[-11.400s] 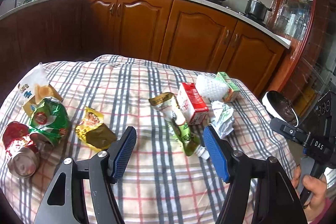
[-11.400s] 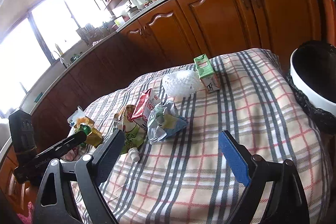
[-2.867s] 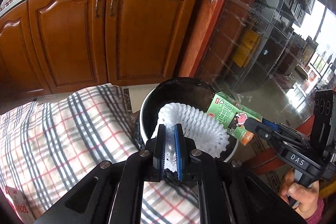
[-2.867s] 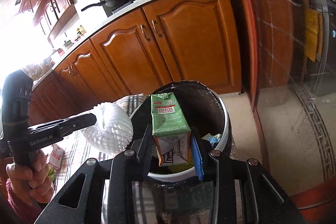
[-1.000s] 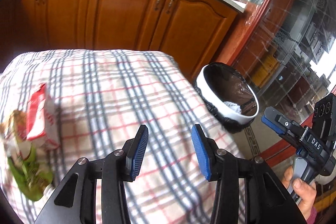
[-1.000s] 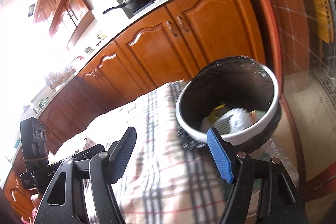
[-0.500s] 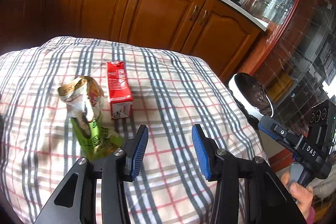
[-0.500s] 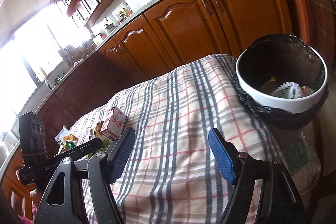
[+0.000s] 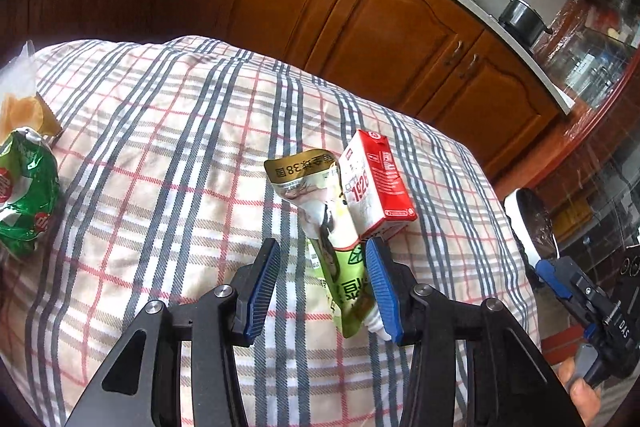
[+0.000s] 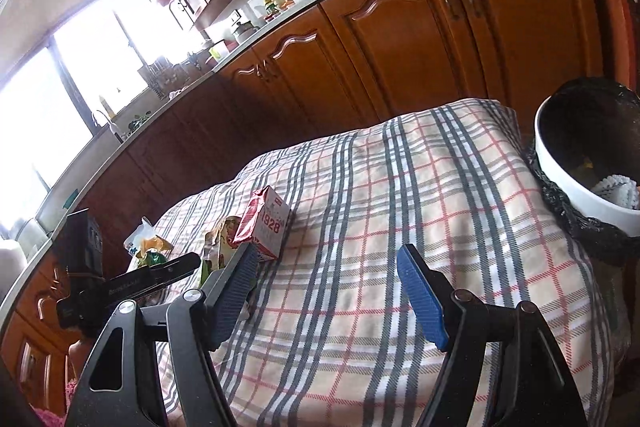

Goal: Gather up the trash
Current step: 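Grasp the yellow-green snack pouch with the left gripper while the right grasps the red carton, then carry the pouch and red carton over the bin and open both grippers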

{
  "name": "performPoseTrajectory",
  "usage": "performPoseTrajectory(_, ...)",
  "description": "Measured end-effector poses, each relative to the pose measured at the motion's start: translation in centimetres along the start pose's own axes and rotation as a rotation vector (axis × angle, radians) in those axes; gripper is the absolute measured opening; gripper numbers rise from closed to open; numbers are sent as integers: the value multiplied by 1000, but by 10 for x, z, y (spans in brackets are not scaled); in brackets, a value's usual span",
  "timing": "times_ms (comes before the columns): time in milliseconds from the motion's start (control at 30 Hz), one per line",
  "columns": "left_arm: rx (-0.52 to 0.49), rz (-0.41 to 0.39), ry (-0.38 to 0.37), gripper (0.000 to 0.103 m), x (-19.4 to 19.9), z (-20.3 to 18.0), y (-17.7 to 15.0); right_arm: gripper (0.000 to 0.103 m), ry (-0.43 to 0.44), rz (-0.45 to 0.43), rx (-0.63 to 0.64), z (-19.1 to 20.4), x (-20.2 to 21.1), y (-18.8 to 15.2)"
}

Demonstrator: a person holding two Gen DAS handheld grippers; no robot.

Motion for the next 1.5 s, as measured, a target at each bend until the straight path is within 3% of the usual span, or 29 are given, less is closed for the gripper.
performPoseTrajectory(100, 7, 37, -19, 28, -19, -1, 2, 74, 18, 17, 13, 8, -13, 1)
performPoseTrajectory(167, 11, 60, -39, 10, -28, 1, 4, 74, 35, 34, 15, 14, -25, 1)
performPoseTrajectory(267, -2, 57, -69, 3, -37, -4, 3, 73, 59, 65, 18, 22, -43, 1)
performPoseTrajectory(400, -16, 35, -84, 0, -30, 1, 6, 70, 85, 95, 33, 35, -67, 3)
performPoseTrajectory(600, -15, -32, -48, 0, 1, 26, 14, 62, 123, 166, 72, 62, -112, 4)
performPoseTrajectory(800, 2, -52, -30, 0, 13, 38, 19, 61, 89, 231, 157, 84, -157, -1)
performPoseTrajectory(833, 1, -52, -30, 0, 13, 37, 20, 59, 73, 238, 172, 86, -163, -2)
performPoseTrajectory(900, -1, -49, -40, 0, 14, 32, 18, 35, 51, 253, 186, 85, -170, -5)
performPoseTrajectory(933, -5, -48, -45, 0, 15, 27, 16, 33, 38, 257, 185, 83, -170, -5)
performPoseTrajectory(1167, -69, -21, -119, 0, 6, -19, 11, 32, 34, 169, 135, 58, -121, 8)
performPoseTrajectory(1500, -201, 62, -231, 0, -29, -106, -9, 32, -60, 59, 25, -20, -23, 11)
Point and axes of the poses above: each gripper's, at about its wrist camera, not at the fingertips, and x roughly against the way its jaws point, z to its left, y to its top, the point moved 6 cm from there along -x, roughly the way its jaws point, and after that the axes turned 6 degrees about x, right-handed, at the moved point
